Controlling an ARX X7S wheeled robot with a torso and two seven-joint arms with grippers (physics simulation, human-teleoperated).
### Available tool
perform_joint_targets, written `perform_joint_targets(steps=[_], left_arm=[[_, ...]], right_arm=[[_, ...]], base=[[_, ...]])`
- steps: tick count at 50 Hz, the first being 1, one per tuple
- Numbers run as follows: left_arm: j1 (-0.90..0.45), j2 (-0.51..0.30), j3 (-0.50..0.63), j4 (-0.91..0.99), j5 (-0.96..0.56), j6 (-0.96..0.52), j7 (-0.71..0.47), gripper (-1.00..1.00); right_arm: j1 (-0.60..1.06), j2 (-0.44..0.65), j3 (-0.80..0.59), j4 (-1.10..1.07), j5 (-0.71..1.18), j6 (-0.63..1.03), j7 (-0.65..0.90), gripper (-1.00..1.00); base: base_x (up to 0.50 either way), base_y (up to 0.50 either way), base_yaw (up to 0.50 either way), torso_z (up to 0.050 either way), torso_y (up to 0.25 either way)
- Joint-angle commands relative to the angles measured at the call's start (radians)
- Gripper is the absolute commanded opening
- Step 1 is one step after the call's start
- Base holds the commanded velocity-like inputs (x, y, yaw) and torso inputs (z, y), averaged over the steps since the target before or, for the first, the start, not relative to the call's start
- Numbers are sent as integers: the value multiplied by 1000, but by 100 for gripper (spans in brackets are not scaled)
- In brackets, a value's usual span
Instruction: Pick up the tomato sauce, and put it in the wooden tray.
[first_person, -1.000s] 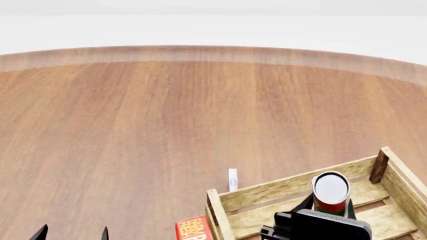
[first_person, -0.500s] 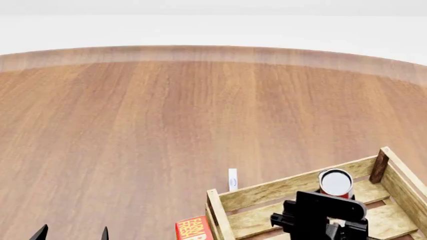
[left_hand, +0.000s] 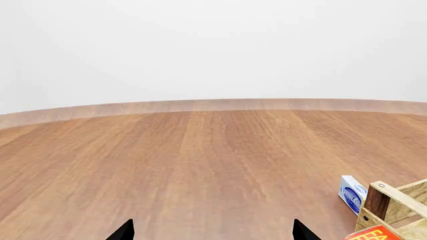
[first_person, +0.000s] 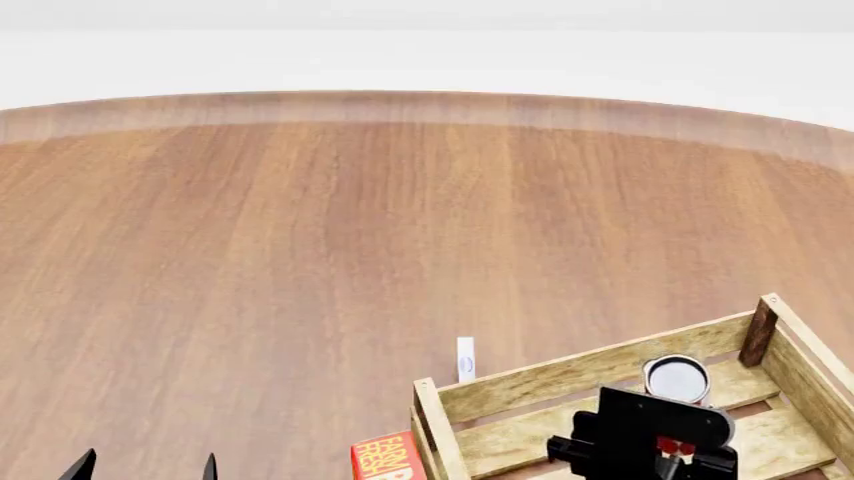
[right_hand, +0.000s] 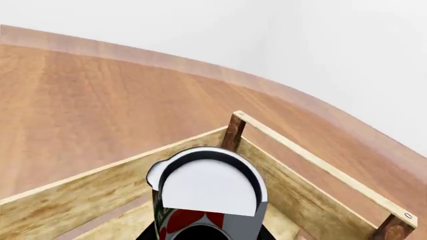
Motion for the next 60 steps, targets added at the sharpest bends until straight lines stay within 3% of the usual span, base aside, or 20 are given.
perform_joint_targets(steps=[1,60], left_arm=[[-1,-2,3,0,-2,1,-3,100],[-5,-13,19,-2,-14,7,-16,100]], right_arm=[[11,-5,21,19,-49,-1,4,-100],[-4,-3,36,20,-71,118,-13,-100]], base=[[0,0,0,0,0],[0,0,0,0,0]])
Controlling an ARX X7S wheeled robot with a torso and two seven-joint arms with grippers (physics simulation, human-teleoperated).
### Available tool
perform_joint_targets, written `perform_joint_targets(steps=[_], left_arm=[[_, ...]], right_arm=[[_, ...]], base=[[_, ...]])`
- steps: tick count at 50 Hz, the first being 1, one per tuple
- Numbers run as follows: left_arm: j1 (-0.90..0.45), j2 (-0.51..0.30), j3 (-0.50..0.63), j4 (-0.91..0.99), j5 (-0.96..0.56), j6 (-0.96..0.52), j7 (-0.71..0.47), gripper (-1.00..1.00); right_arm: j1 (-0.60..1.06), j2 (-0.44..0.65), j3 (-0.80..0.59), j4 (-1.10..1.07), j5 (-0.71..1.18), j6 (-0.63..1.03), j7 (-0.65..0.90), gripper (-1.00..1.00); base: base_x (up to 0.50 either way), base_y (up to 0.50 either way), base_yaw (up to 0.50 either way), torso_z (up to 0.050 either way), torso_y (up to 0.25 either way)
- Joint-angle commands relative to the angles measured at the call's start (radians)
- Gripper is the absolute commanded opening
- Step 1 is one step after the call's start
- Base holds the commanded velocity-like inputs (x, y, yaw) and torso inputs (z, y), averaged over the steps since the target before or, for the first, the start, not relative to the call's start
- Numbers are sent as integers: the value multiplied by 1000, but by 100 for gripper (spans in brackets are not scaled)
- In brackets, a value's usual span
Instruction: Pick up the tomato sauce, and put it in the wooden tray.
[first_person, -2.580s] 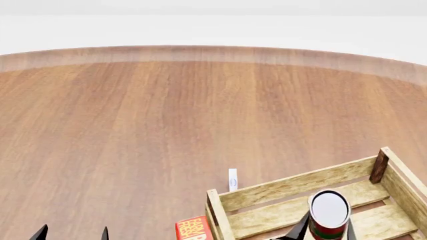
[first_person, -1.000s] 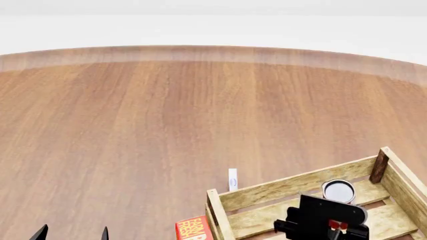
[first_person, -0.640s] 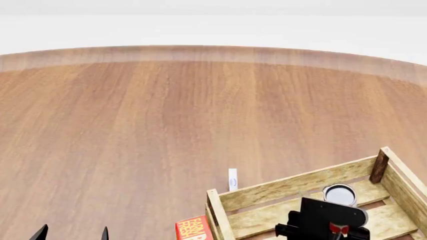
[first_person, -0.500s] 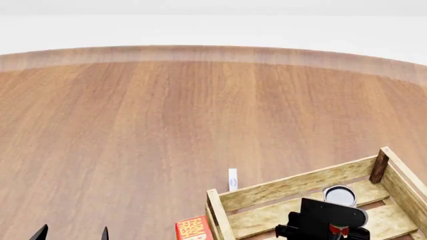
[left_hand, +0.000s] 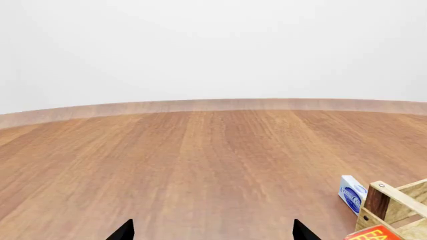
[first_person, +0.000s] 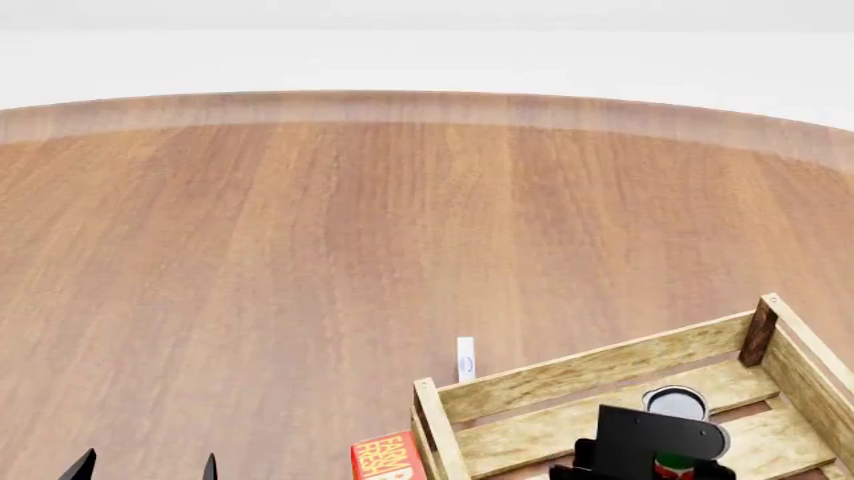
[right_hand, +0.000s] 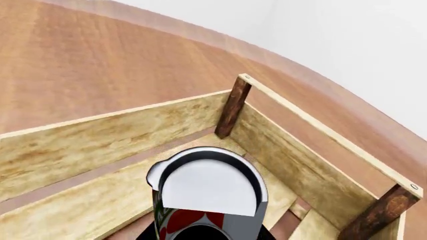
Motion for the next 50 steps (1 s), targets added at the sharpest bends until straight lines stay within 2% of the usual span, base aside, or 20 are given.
perform_joint_targets(steps=[1,33,34,50], left_arm=[[-1,-2,3,0,-2,1,-3,100],[-3,-7,10,-1,-7,3,-9,100],[-3,-7,10,-1,-7,4,-9,100],[-4,-10,14,-2,-10,5,-12,100]], right_arm=[[1,1,-4,0,-33,21,5,-100],[1,4,3,0,-33,23,8,-100],[1,4,2,0,-35,24,12,100],[-2,3,7,0,-33,28,11,100]], base=[[0,0,0,0,0],[0,0,0,0,0],[0,0,0,0,0],[0,0,0,0,0]])
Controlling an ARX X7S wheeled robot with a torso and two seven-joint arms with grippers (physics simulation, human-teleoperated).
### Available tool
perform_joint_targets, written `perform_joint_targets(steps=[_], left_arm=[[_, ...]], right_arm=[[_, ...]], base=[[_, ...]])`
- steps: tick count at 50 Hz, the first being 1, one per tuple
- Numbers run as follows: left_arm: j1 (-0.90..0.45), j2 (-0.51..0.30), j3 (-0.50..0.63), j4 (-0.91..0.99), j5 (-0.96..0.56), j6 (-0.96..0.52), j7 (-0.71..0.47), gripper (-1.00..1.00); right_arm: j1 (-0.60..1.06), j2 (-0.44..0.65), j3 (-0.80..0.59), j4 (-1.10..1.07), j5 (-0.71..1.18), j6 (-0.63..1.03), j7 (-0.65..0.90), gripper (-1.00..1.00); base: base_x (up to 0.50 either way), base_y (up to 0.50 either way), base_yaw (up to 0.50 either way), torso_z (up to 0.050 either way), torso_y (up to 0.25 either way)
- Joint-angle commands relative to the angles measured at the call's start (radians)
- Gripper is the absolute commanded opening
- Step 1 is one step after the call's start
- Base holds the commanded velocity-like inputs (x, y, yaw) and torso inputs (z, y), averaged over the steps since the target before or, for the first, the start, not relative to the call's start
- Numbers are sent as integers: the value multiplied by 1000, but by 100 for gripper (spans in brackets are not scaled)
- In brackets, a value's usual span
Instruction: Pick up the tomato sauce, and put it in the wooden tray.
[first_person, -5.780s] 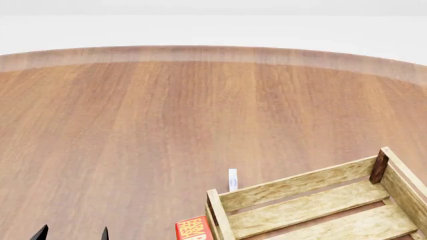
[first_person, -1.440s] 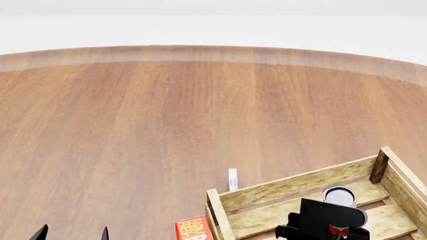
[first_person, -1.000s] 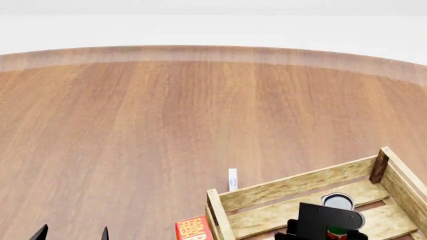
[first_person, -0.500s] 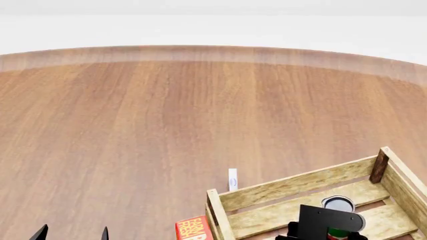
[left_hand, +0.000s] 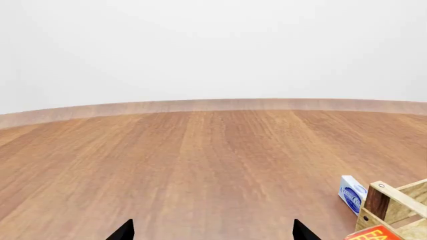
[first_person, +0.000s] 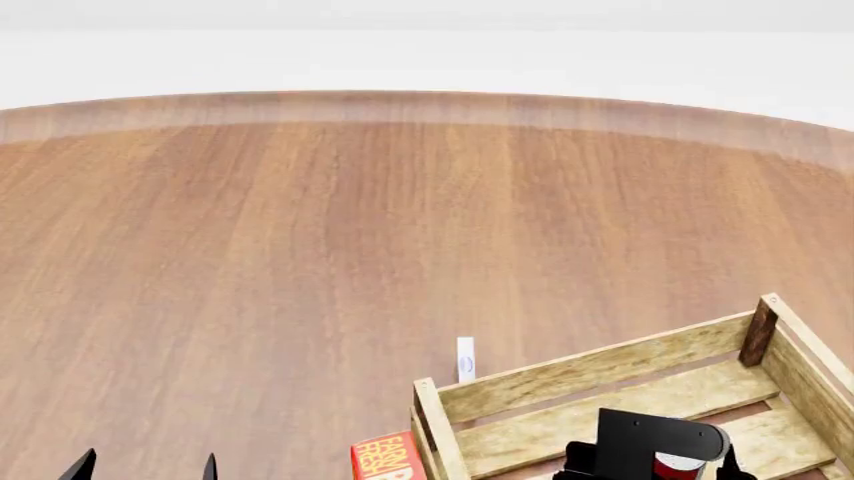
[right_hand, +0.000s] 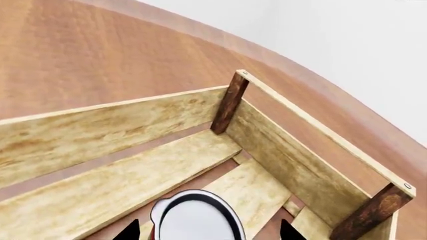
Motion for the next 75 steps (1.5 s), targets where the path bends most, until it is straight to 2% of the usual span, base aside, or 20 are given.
perform_joint_targets(steps=[1,26,45,54,62,75], left_arm=[[-1,-2,3,0,-2,1,-2,100],[-3,-6,9,-1,-6,3,-7,100],[-4,-9,13,-2,-9,5,-10,100],[-4,-9,16,-4,-5,5,-15,100],[-5,-10,18,-7,-6,7,-16,100],[-5,-11,21,-8,-7,9,-19,100]], right_arm=[[0,0,0,0,-8,4,2,100],[9,5,1,0,-5,-29,-18,100],[16,7,-13,-9,-13,-117,-30,100],[-114,51,-2,-456,4,145,-34,100],[-195,86,14,-764,25,309,-33,100],[-351,133,23,-1175,17,362,3,100]], base=[[0,0,0,0,0],[0,0,0,0,0],[0,0,0,0,0],[0,0,0,0,0],[0,0,0,0,0],[0,0,0,0,0]])
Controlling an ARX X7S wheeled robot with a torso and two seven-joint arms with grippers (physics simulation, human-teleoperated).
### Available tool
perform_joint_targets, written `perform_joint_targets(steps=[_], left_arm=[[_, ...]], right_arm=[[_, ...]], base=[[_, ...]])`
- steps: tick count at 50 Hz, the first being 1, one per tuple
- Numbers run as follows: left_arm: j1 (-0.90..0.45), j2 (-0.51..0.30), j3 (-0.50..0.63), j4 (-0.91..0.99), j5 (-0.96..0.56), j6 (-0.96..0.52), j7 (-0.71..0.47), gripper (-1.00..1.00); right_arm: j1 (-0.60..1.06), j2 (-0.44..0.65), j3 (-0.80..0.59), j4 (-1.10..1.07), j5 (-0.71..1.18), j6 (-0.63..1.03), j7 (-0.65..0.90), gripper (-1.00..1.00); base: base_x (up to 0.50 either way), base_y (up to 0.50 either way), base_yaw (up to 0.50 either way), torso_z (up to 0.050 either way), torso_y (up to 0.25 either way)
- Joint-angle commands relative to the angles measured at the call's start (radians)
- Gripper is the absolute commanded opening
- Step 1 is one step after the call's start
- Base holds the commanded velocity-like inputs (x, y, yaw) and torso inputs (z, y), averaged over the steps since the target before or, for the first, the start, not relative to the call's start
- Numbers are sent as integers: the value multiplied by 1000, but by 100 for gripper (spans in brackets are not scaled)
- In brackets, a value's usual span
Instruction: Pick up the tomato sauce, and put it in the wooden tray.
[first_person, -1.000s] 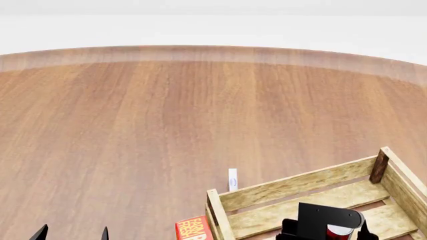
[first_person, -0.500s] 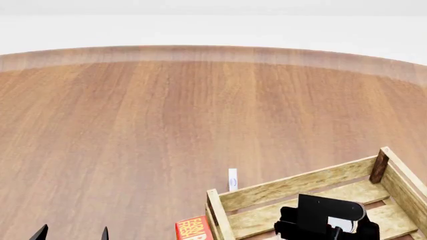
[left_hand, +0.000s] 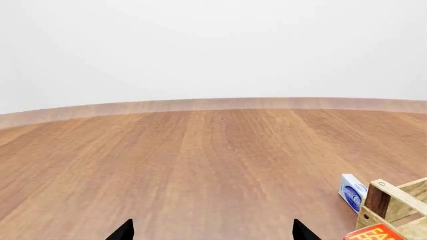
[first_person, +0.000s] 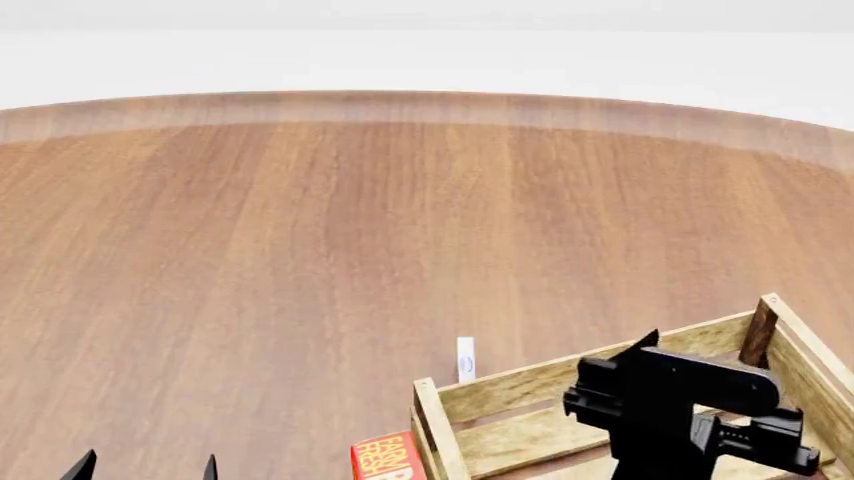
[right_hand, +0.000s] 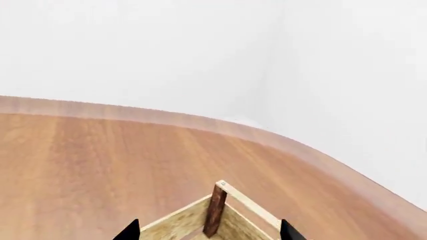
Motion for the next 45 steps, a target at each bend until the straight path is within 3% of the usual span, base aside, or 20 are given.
perform_joint_targets(steps=[1,10,21,45], left_arm=[[-1,-1,3,-5,-1,4,-2,100],[0,-3,4,2,-3,0,-5,100],[-2,-4,7,-1,-4,2,-7,100],[-4,-8,12,-1,-8,3,-10,100]], right_arm=[[-137,41,4,-375,-8,88,26,100],[-259,71,13,-620,-25,61,56,100],[-356,90,-4,-686,-93,-121,106,100],[-579,139,-38,-989,-225,-179,160,100]], base=[[0,0,0,0,0],[0,0,0,0,0],[0,0,0,0,0],[0,0,0,0,0]])
